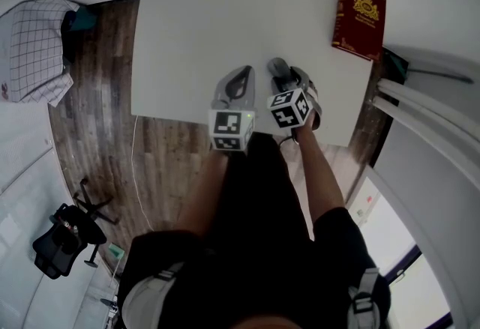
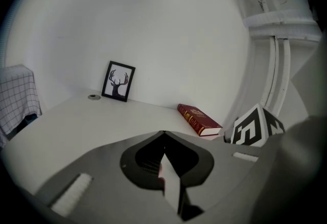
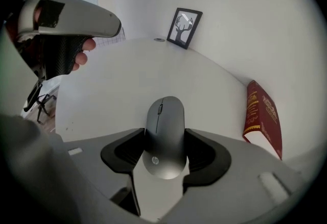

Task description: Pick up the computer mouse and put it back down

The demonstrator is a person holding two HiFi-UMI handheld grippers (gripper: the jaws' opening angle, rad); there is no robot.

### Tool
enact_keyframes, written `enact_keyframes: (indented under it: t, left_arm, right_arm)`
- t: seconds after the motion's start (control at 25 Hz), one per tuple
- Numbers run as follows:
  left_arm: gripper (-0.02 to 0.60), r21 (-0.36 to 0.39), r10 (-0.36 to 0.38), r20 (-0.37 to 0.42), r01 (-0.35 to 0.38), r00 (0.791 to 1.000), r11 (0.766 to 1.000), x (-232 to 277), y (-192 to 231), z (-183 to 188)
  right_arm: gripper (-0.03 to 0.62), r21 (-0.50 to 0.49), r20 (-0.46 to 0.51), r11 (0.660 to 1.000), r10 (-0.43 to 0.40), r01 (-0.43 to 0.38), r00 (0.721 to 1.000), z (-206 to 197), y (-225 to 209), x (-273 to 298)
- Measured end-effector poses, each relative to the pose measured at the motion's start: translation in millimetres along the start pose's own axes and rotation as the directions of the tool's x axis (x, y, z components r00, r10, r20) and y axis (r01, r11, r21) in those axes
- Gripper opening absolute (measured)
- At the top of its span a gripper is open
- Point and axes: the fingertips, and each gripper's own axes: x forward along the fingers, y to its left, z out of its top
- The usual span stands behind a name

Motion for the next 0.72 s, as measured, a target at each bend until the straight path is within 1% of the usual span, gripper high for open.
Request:
enact_keyframes:
  t: [0.24, 0.4, 0.44, 0.52, 0.72]
  left_arm:
    - [0.002, 0.008, 0.005, 0.008, -0.005, 1.0, 1.0, -1, 0, 3]
    - [0.002, 0.018, 0.011, 0.026, -0.012, 1.0, 1.0, -4, 2, 10]
    - [0.002, 0.021, 0.014, 0.034, -0.014, 0.999, 1.0, -5, 3, 13]
    - [0.002, 0.028, 0.017, 0.057, -0.019, 0.998, 0.999, -7, 2, 21]
    - [0.002, 0.06, -0.005, 0.146, -0.004, 0.989, 0.998, -17, -6, 54]
  right_arm:
    - [0.262, 0.089, 0.119, 0.996, -0.008, -0.003, 0.993, 16, -9, -12]
    - [0.262, 0.164, 0.24, 0.986, -0.024, -0.016, 0.97, 32, -18, -29]
    - [0.262, 0.187, 0.277, 0.982, -0.036, -0.018, 0.96, 38, -22, -36]
    - [0.262, 0.228, 0.361, 0.974, -0.067, -0.018, 0.93, 49, -31, -51]
    - [0.262, 0.296, 0.538, 0.955, -0.153, -0.016, 0.829, 80, -52, -96]
